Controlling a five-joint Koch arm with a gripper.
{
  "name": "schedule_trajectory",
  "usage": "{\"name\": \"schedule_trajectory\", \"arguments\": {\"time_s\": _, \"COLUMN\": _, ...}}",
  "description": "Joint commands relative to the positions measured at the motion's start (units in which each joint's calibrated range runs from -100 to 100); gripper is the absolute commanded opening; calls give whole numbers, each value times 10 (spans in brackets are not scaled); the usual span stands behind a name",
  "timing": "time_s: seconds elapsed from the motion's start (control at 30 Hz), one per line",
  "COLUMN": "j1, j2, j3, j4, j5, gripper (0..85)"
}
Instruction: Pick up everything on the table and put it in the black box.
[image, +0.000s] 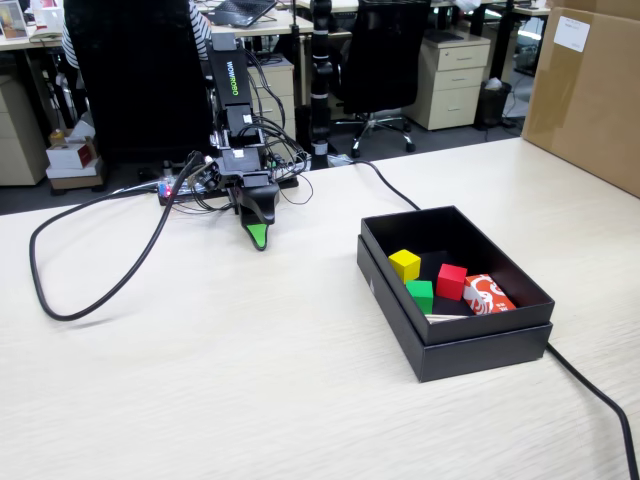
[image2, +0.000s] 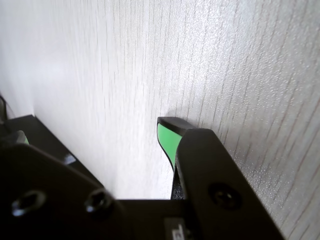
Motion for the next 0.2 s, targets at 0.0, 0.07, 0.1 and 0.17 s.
{"name": "schedule_trajectory", "arguments": {"time_s": 0.0, "j1": 0, "j2": -1, "j3": -22, "j4": -18, "j5": -5, "gripper": 501}}
{"name": "schedule_trajectory", "arguments": {"time_s": 0.07, "j1": 0, "j2": -1, "j3": -22, "j4": -17, "j5": -5, "gripper": 501}}
{"name": "schedule_trajectory", "arguments": {"time_s": 0.1, "j1": 0, "j2": -1, "j3": -22, "j4": -17, "j5": -5, "gripper": 501}}
{"name": "schedule_trajectory", "arguments": {"time_s": 0.17, "j1": 0, "j2": -1, "j3": -22, "j4": -18, "j5": -5, "gripper": 501}}
